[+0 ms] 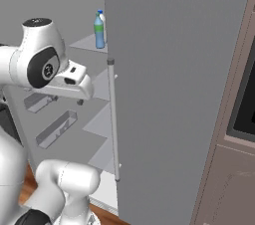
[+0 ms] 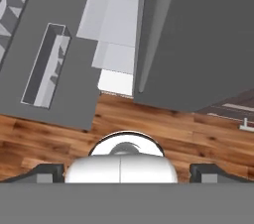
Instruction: Take the bottled waters from the counter and place them in the freezer to freeze. Close the freezer door after placing the bottles.
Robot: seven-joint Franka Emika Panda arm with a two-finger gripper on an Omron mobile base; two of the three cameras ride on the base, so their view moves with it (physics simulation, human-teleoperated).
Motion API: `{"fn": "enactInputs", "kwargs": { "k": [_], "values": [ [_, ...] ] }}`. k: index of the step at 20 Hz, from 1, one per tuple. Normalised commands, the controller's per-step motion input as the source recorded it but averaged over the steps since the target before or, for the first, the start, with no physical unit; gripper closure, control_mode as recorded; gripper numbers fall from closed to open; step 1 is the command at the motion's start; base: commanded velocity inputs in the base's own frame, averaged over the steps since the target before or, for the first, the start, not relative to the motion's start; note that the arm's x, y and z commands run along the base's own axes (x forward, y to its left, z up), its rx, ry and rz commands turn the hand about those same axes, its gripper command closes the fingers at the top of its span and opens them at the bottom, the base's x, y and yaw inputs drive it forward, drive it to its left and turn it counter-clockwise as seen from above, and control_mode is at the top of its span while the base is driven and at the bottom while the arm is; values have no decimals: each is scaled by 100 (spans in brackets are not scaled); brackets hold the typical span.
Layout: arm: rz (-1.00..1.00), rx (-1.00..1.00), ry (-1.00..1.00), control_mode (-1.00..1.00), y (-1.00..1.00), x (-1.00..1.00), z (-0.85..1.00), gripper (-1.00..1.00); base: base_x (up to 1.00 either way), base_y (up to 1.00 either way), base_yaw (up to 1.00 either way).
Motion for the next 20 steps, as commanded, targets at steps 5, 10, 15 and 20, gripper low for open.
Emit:
{"fn": "enactInputs", "kwargs": {
  "k": [5, 10, 15, 20],
  "values": [
    [0, 0, 13, -100, 0, -12, -61, -100, 0, 0, 0],
    [0, 0, 12, -100, 0, -20, -51, -100, 0, 0, 0],
    [0, 0, 7, -100, 0, -7, -26, -100, 0, 0, 0],
    [0, 0, 0, -100, 0, 0, -1, -100, 0, 0, 0]
  ]
}}
